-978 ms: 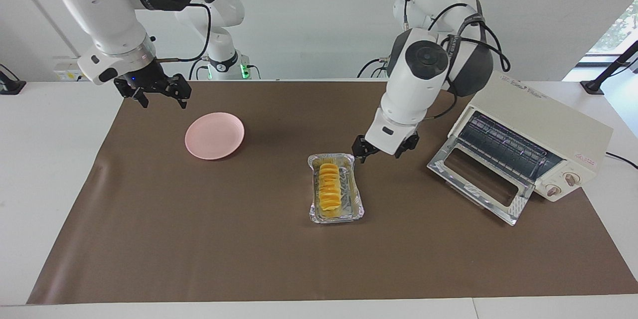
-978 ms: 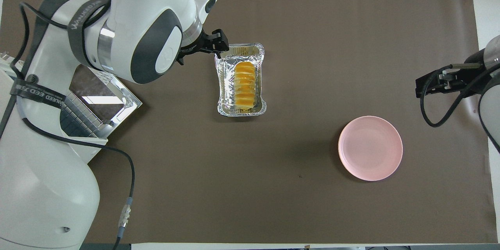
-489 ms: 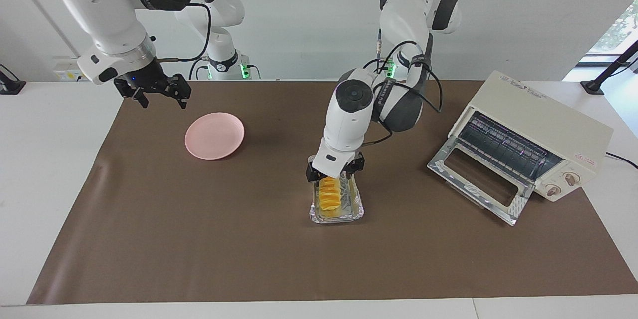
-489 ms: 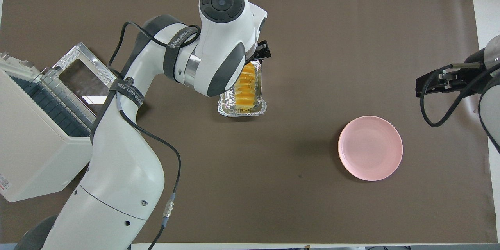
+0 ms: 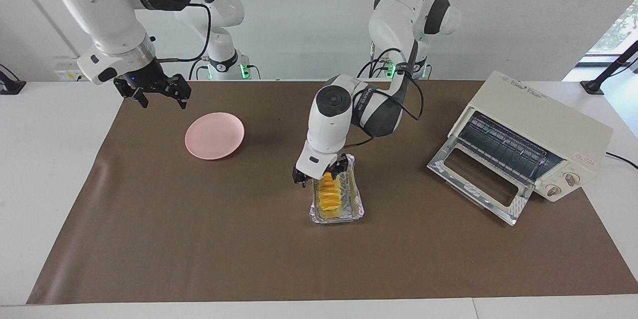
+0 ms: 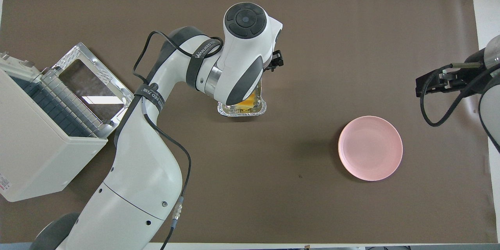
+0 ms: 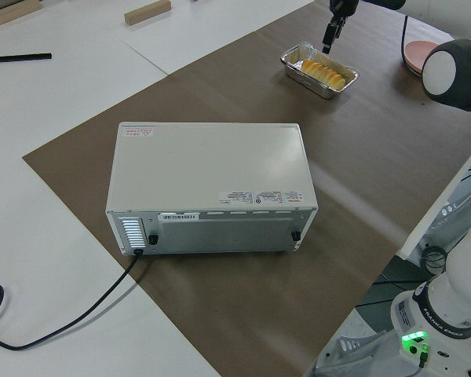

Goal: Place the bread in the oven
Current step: 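Lift the foil tray with the left gripper toward the oven door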

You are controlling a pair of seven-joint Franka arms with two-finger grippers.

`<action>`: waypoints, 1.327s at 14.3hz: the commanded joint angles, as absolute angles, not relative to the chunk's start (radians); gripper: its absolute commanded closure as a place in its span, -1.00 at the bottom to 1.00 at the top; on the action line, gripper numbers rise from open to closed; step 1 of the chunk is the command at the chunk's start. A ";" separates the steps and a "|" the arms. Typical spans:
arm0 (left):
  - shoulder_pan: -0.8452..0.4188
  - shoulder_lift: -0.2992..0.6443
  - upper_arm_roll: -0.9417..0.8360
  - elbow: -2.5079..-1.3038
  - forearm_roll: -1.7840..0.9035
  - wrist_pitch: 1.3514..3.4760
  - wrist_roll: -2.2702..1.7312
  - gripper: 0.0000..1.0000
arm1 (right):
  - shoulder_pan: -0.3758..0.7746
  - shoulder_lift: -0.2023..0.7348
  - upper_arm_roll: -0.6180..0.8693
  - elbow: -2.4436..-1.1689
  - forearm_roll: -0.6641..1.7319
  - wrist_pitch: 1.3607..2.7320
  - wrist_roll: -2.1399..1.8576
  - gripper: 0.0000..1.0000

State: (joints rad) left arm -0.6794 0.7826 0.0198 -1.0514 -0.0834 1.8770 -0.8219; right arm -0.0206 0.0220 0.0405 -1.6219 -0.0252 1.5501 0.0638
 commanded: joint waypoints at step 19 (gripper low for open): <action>-0.729 0.802 0.044 -1.138 -0.094 1.947 -0.853 0.08 | -0.038 -0.014 0.046 -1.649 0.015 1.554 0.072 -1.00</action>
